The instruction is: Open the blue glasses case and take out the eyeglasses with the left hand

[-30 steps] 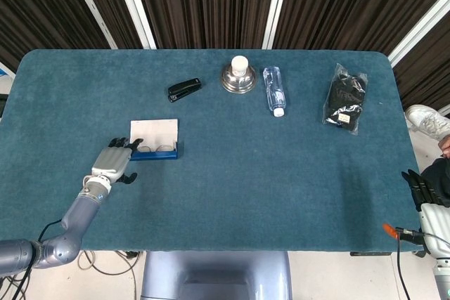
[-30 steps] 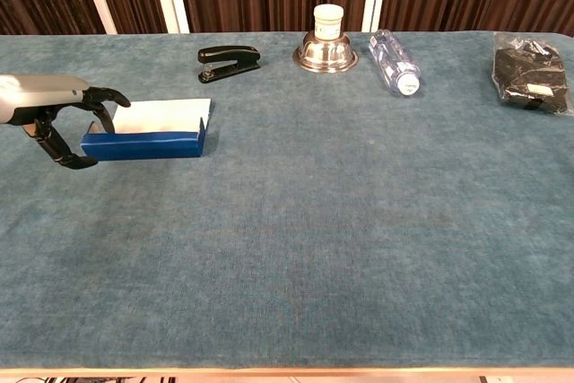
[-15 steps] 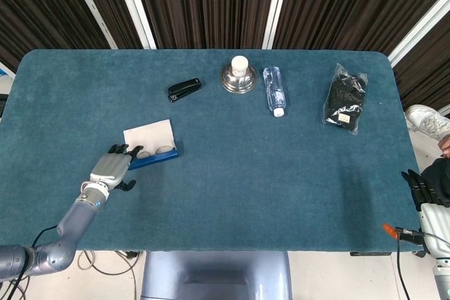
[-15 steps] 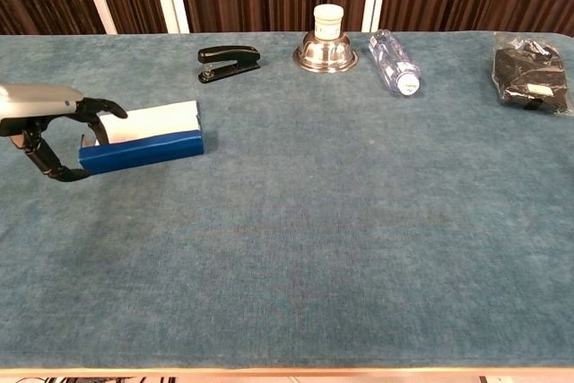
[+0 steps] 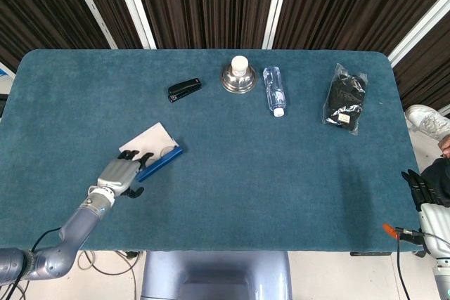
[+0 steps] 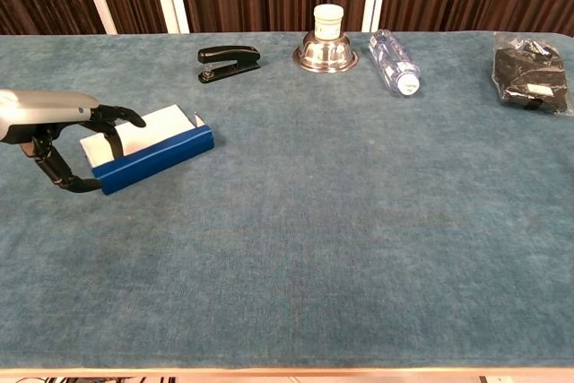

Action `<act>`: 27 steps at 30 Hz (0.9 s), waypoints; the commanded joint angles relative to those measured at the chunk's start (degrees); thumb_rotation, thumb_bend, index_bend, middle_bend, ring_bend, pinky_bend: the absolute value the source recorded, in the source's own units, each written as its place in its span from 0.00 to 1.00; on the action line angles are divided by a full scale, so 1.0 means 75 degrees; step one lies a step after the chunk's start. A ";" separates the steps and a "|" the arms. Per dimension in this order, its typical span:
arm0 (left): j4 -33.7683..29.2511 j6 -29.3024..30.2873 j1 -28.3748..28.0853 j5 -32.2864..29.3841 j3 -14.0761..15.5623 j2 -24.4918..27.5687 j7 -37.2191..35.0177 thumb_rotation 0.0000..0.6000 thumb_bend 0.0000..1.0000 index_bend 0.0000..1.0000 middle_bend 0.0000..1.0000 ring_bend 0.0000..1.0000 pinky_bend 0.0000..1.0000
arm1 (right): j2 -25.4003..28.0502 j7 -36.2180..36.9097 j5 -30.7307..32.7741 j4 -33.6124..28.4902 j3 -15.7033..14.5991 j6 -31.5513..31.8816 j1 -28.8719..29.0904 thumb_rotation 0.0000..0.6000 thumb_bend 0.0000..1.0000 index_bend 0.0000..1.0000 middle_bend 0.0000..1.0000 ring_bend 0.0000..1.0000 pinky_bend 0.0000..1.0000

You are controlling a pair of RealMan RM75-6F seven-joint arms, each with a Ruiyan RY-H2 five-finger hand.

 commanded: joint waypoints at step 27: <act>-0.0534 -0.0102 -0.0478 0.0240 0.0016 -0.0324 0.0100 1.00 0.33 0.01 0.29 0.00 0.02 | 0.0000 -0.0001 0.0003 0.0002 0.0003 0.0002 0.0000 1.00 0.20 0.00 0.00 0.00 0.20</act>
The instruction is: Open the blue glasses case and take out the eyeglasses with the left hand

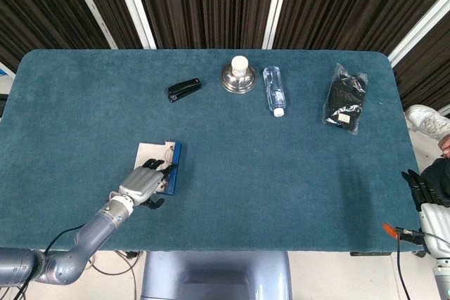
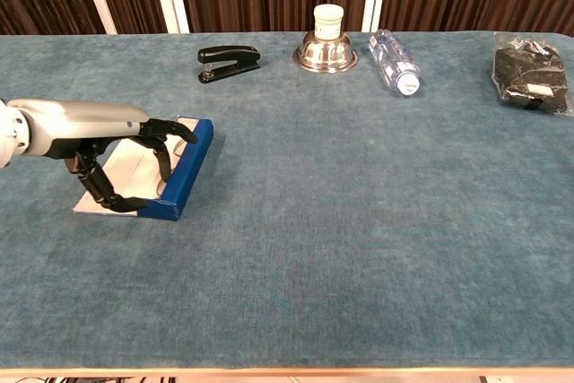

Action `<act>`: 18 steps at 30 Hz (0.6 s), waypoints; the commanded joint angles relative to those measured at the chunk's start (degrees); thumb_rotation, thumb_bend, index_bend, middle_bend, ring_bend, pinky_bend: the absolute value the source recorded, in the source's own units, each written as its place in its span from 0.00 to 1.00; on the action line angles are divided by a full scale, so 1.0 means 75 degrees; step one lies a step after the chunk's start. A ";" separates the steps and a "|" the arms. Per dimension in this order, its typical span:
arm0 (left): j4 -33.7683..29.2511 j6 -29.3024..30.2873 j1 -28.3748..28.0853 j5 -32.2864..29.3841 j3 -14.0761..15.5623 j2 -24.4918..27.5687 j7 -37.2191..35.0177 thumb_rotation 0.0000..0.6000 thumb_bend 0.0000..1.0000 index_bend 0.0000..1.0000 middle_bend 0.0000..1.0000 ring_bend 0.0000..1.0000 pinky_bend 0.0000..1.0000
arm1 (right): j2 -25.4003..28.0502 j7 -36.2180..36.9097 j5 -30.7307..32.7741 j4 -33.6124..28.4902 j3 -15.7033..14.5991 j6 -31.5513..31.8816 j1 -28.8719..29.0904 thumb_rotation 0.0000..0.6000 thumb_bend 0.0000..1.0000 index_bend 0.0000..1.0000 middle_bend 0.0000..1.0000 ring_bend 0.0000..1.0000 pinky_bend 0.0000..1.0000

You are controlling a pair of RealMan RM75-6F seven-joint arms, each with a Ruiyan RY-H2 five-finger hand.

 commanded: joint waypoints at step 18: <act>0.0485 -0.0181 -0.0340 0.0496 -0.0407 0.0390 -0.0268 1.00 0.32 0.01 0.25 0.00 0.02 | 0.0007 0.0012 0.0015 -0.0013 0.0001 -0.0025 0.0008 1.00 0.20 0.00 0.00 0.00 0.20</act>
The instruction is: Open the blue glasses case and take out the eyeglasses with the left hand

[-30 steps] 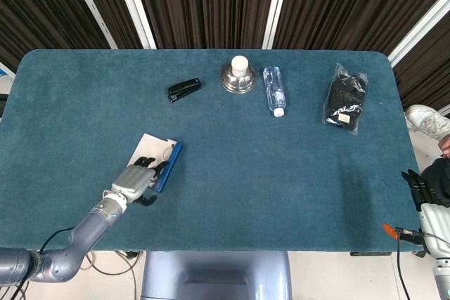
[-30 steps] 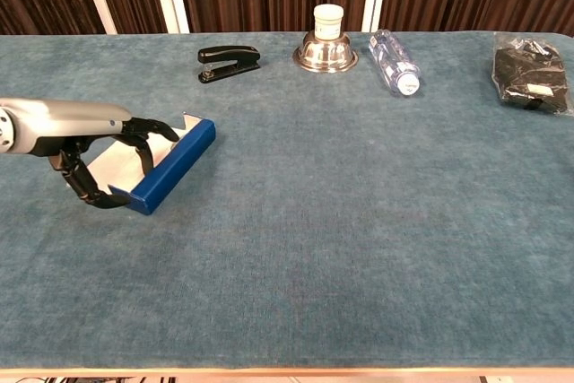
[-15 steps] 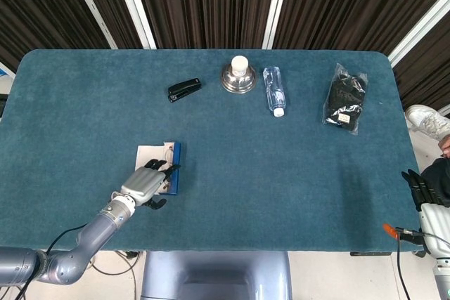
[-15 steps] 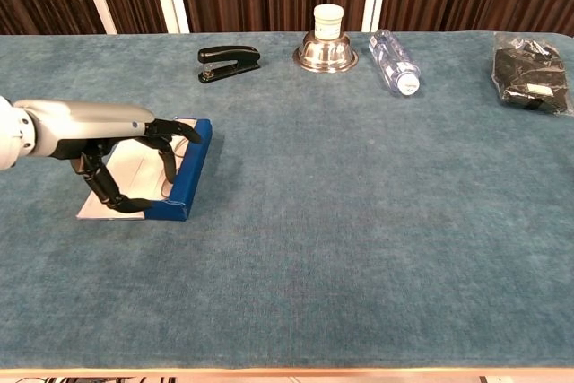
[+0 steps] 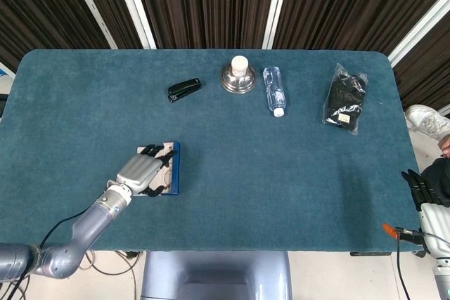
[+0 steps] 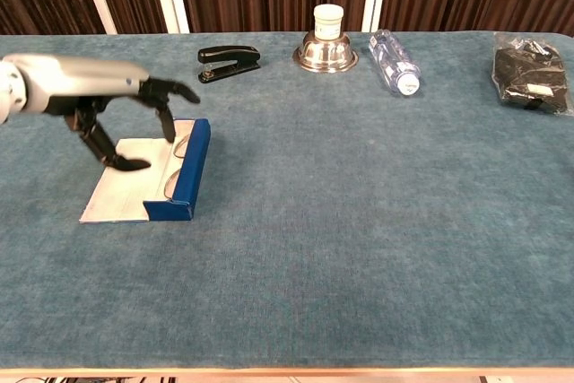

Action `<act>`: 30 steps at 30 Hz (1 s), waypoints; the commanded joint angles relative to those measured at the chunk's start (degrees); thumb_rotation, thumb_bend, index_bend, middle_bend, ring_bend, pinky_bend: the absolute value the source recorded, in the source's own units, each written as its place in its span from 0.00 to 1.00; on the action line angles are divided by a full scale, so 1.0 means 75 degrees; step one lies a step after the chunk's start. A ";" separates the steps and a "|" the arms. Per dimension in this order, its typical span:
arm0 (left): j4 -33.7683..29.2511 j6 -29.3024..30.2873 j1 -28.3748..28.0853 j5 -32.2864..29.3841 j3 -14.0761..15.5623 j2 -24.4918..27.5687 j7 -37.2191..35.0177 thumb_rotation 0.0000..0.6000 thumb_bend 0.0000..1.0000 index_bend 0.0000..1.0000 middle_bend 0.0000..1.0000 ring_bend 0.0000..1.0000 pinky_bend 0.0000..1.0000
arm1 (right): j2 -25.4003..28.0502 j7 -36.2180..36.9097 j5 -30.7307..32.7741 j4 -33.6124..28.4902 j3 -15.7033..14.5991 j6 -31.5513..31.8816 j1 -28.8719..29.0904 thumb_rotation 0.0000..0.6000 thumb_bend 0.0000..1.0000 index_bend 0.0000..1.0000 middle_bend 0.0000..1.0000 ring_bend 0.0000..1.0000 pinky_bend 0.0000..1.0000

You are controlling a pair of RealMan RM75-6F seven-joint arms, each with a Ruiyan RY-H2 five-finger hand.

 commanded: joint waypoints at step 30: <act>0.3363 -0.2420 -0.1599 0.0080 -0.0118 -0.1486 -0.0355 1.00 0.31 0.00 0.19 0.00 0.02 | 0.0063 0.0101 0.0090 -0.0050 0.0007 -0.0088 0.0008 1.00 0.20 0.00 0.00 0.00 0.20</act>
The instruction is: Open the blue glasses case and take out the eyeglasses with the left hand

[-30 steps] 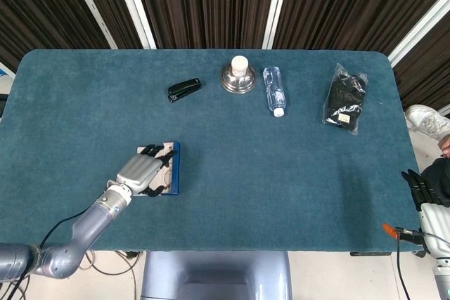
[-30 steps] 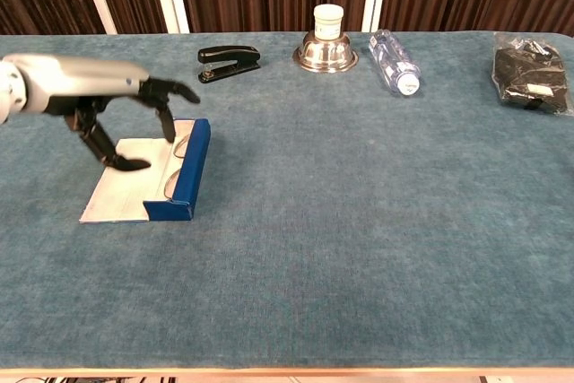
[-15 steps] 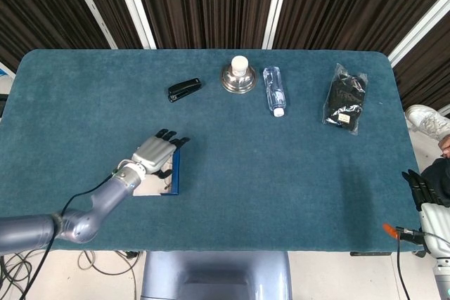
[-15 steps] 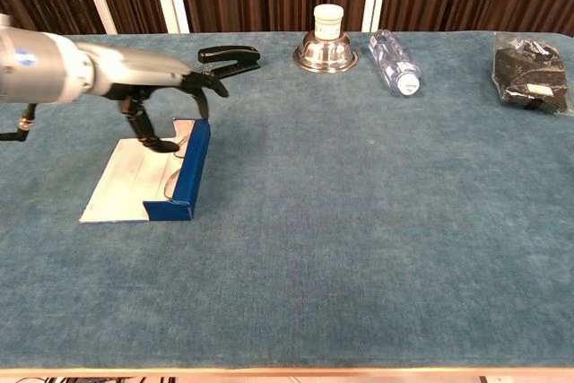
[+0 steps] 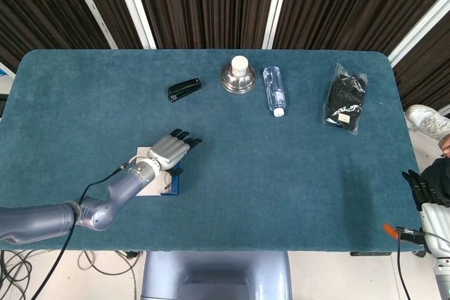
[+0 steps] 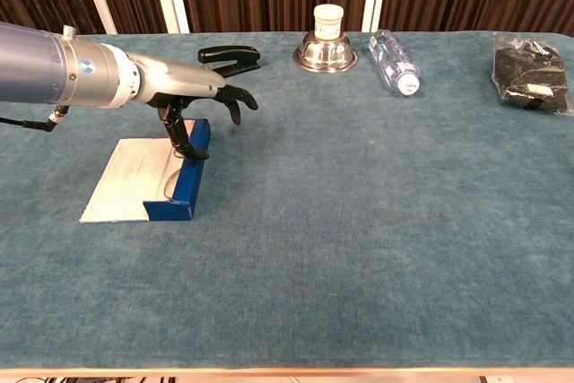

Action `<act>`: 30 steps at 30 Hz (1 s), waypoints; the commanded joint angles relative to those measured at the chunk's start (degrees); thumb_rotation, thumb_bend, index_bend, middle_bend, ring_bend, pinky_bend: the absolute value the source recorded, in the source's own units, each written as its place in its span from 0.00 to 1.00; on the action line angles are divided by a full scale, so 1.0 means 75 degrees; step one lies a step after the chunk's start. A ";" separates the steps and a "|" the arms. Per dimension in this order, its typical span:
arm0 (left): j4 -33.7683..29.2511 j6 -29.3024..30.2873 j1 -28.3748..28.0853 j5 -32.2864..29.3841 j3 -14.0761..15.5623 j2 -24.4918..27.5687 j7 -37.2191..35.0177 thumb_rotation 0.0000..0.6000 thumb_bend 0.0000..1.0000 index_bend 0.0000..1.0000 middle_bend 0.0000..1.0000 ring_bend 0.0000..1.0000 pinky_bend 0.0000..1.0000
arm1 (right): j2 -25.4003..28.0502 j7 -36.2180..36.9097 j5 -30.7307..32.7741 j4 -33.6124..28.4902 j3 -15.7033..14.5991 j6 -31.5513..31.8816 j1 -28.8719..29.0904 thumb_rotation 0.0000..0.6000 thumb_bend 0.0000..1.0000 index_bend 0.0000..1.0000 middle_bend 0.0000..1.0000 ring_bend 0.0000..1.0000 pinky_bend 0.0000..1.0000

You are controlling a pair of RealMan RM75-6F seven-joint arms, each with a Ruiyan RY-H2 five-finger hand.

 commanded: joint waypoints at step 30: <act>-0.0717 0.0255 0.0157 0.0011 0.0821 0.1049 -0.0303 1.00 0.31 0.00 0.26 0.00 0.02 | -0.0035 -0.0053 0.0021 -0.0001 0.0021 0.0035 -0.0013 1.00 0.20 0.00 0.00 0.00 0.20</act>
